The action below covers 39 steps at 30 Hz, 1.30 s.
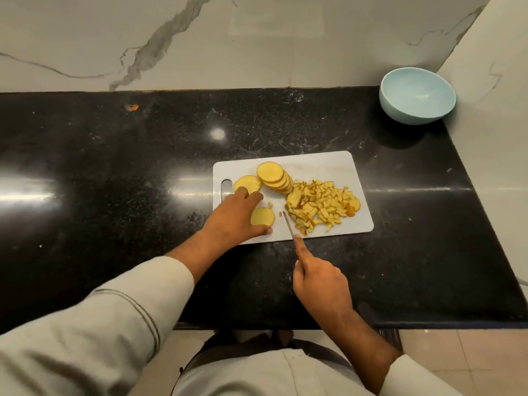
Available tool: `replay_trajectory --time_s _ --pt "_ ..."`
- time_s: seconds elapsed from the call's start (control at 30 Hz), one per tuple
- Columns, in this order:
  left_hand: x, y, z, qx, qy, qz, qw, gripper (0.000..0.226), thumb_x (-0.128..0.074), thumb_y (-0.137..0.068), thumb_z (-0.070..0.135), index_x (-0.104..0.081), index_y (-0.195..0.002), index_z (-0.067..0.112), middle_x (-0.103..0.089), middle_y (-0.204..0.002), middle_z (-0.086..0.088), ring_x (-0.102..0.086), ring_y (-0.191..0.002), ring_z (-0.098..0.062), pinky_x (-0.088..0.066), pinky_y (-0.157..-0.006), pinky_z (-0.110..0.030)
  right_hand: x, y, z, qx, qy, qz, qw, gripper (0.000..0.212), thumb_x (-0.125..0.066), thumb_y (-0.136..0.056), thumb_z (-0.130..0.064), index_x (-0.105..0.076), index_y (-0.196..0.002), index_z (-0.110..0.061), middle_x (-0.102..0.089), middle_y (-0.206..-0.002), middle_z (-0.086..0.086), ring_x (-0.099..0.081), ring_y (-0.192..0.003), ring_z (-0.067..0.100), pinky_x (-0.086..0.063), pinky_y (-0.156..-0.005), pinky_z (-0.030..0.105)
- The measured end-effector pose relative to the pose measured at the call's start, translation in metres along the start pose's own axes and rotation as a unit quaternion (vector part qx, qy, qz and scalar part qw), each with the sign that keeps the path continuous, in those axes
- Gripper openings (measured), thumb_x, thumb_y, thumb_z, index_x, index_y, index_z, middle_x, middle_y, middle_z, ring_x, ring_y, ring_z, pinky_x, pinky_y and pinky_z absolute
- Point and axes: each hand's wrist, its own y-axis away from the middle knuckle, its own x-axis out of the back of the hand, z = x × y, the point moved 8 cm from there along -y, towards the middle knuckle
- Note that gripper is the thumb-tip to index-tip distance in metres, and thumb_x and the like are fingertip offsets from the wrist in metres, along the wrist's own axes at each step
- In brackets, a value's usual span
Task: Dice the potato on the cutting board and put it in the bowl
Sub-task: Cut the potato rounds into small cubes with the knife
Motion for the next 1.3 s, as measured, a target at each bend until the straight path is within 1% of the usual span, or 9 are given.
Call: replay_trajectory --time_s 0.13,0.33,0.5,0.63,0.7,0.77,0.9,1.17,1.3 --pt "-0.001 -0.001 0.008 -0.021 0.046 0.015 0.999 0.064 -0.071 -0.071 0.059 -0.053 -0.123 0.026 -0.047 -0.114 0.001 -0.055 -0.102 -0.021 -0.045 -0.079 -0.033 -0.010 0.001 -0.006 -0.029 -0.001 -0.009 1.000 0.062 -0.035 -0.099 -0.032 -0.004 -0.152 -0.038 -0.055 -0.077 -0.006 -0.057 -0.066 0.012 -0.052 -0.060 0.032" --pt "-0.005 0.013 0.004 0.084 0.143 0.080 0.983 0.049 -0.069 -0.078 0.047 -0.055 -0.116 0.020 -0.047 -0.115 -0.004 -0.054 -0.104 -0.026 -0.045 -0.077 -0.034 -0.021 0.001 -0.033 -0.058 0.004 -0.008 0.998 0.065 -0.035 -0.097 -0.029 -0.001 -0.152 -0.033 -0.049 -0.076 -0.006 -0.060 -0.071 0.018 -0.045 -0.062 0.033" --pt "-0.006 0.013 -0.003 0.119 0.201 0.044 0.971 0.059 -0.068 -0.081 0.039 -0.046 -0.133 0.024 -0.045 -0.124 -0.006 -0.052 -0.113 -0.028 -0.045 -0.086 -0.036 -0.027 -0.012 -0.049 -0.075 0.014 -0.014 0.997 0.066 -0.034 -0.097 -0.026 0.000 -0.153 -0.032 -0.058 -0.085 0.000 -0.064 -0.080 0.025 -0.047 -0.067 0.038" --pt "-0.002 0.008 -0.012 0.036 0.180 -0.052 0.982 0.087 -0.082 -0.069 0.033 -0.036 -0.143 0.029 -0.042 -0.135 -0.005 -0.049 -0.121 -0.023 -0.046 -0.096 -0.038 -0.024 -0.017 -0.055 -0.092 0.012 -0.006 0.996 0.065 -0.035 -0.098 -0.027 -0.001 -0.153 -0.032 -0.050 -0.080 -0.002 -0.063 -0.080 0.024 -0.047 -0.066 0.038" --pt "0.001 0.008 -0.012 -0.033 0.096 -0.079 0.992 0.095 -0.085 -0.065 0.034 -0.033 -0.145 0.030 -0.039 -0.134 -0.002 -0.051 -0.117 -0.023 -0.046 -0.088 -0.031 -0.021 -0.013 -0.050 -0.104 0.010 0.002 0.995 0.063 -0.034 -0.099 -0.028 -0.002 -0.153 -0.034 -0.053 -0.081 -0.003 -0.063 -0.079 0.022 -0.048 -0.067 0.038" --pt "0.003 0.005 -0.012 -0.078 0.038 -0.086 0.993 0.095 -0.084 -0.065 0.040 -0.034 -0.145 0.029 -0.039 -0.130 -0.001 -0.052 -0.111 -0.024 -0.044 -0.080 -0.031 -0.019 -0.005 -0.043 -0.116 0.004 0.007 0.993 0.062 -0.034 -0.099 -0.029 -0.003 -0.153 -0.035 -0.054 -0.081 -0.005 -0.062 -0.079 0.021 -0.049 -0.070 0.039" --pt "0.003 -0.004 -0.011 -0.107 0.042 -0.097 0.989 0.088 -0.083 -0.065 0.046 -0.043 -0.140 0.024 -0.042 -0.124 -0.001 -0.053 -0.108 -0.024 -0.049 -0.084 -0.039 -0.021 0.010 -0.035 -0.133 -0.023 0.009 0.991 0.059 -0.033 -0.100 -0.030 -0.006 -0.153 -0.035 -0.052 -0.079 -0.006 -0.061 -0.076 0.018 -0.052 -0.071 0.038" --pt "-0.005 0.018 -0.005 0.026 0.145 0.036 0.988 0.067 -0.080 -0.067 0.049 -0.054 -0.121 0.021 -0.050 -0.112 -0.001 -0.054 -0.103 -0.023 -0.045 -0.078 -0.034 -0.025 0.010 -0.048 -0.126 -0.035 0.017 0.991 0.060 -0.033 -0.100 -0.028 -0.006 -0.153 -0.033 -0.047 -0.079 -0.007 -0.061 -0.076 0.018 -0.050 -0.068 0.037" --pt "-0.008 0.025 0.000 0.062 0.135 0.069 0.987 0.076 -0.076 -0.071 0.051 -0.044 -0.133 0.023 -0.049 -0.118 -0.003 -0.052 -0.111 -0.025 -0.045 -0.082 -0.036 -0.019 0.002 -0.046 -0.126 -0.035 0.011 0.991 0.061 -0.033 -0.099 -0.027 -0.005 -0.153 -0.033 -0.047 -0.081 -0.006 -0.061 -0.079 0.020 -0.050 -0.070 0.039"
